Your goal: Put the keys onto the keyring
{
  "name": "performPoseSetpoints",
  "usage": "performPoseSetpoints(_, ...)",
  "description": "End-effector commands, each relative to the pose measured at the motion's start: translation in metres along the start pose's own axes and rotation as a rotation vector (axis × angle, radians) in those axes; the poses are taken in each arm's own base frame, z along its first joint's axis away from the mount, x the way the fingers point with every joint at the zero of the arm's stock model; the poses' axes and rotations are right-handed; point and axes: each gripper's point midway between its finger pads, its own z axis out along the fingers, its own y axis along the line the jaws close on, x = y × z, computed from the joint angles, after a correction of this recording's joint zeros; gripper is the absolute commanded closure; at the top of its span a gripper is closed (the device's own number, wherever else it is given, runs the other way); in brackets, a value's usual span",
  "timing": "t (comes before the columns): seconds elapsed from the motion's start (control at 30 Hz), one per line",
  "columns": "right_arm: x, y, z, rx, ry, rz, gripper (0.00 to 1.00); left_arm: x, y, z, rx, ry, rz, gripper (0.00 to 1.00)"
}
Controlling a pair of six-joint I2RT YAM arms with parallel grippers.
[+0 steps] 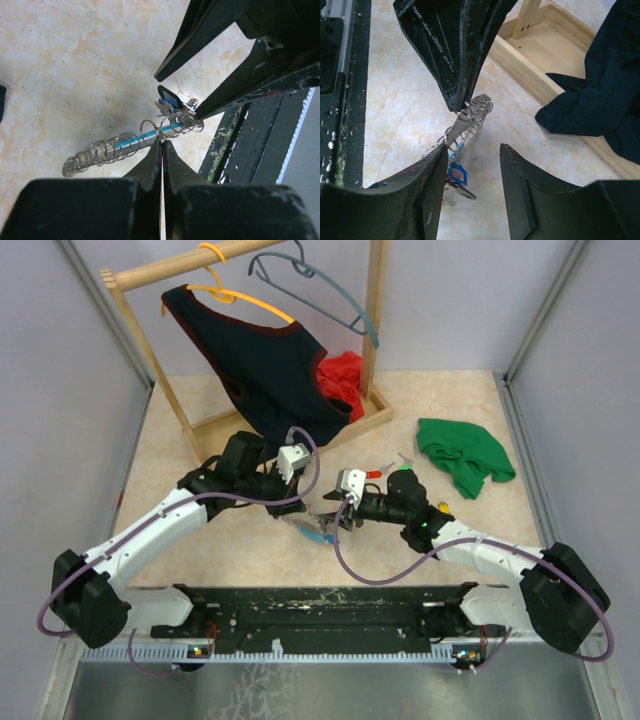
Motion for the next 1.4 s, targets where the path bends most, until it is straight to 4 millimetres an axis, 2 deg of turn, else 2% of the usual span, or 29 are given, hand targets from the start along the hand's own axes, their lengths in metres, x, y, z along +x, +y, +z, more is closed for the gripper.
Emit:
performPoseSetpoints(0.0, -0.019, -0.009, 0.005, -0.021, -0.065, -0.055, 0.55, -0.014, -0.013, -0.006, 0.066, -0.042, 0.102, 1.00)
performPoseSetpoints(0.13, -0.015, -0.002, 0.010, -0.095, -0.046, -0.064, 0.56, -0.014, -0.014, -0.007, 0.083, -0.018, 0.127, 1.00)
performPoseSetpoints(0.5, -0.020, 0.000, 0.019, -0.150, -0.066, -0.069, 0.65, -0.012, -0.021, -0.008, 0.138, 0.004, 0.160, 1.00)
performPoseSetpoints(0.77, -0.021, 0.002, 0.024, -0.174, -0.085, -0.052, 0.67, -0.011, -0.028, -0.006, 0.190, -0.001, 0.193, 1.00)
performPoseSetpoints(0.97, -0.024, 0.006, 0.027, -0.210, -0.104, -0.002, 0.86, -0.007, -0.032, -0.005, 0.216, 0.001, 0.207, 1.00)
performPoseSetpoints(1.03, -0.023, 0.004, 0.025, -0.201, -0.102, 0.051, 0.94, -0.006, -0.032, -0.005, 0.220, 0.003, 0.212, 1.00)
performPoseSetpoints(1.1, -0.021, -0.002, 0.023, -0.169, -0.086, 0.135, 0.97, -0.005, -0.032, -0.006, 0.219, 0.003, 0.219, 1.00)
performPoseSetpoints(1.23, 0.000, -0.013, 0.017, -0.076, 0.022, 0.309, 0.95, -0.004, -0.032, -0.006, 0.215, 0.009, 0.224, 1.00)
performPoseSetpoints(1.37, 0.004, -0.014, 0.006, -0.015, 0.058, 0.340, 0.75, -0.005, -0.031, -0.006, 0.214, 0.012, 0.221, 1.00)
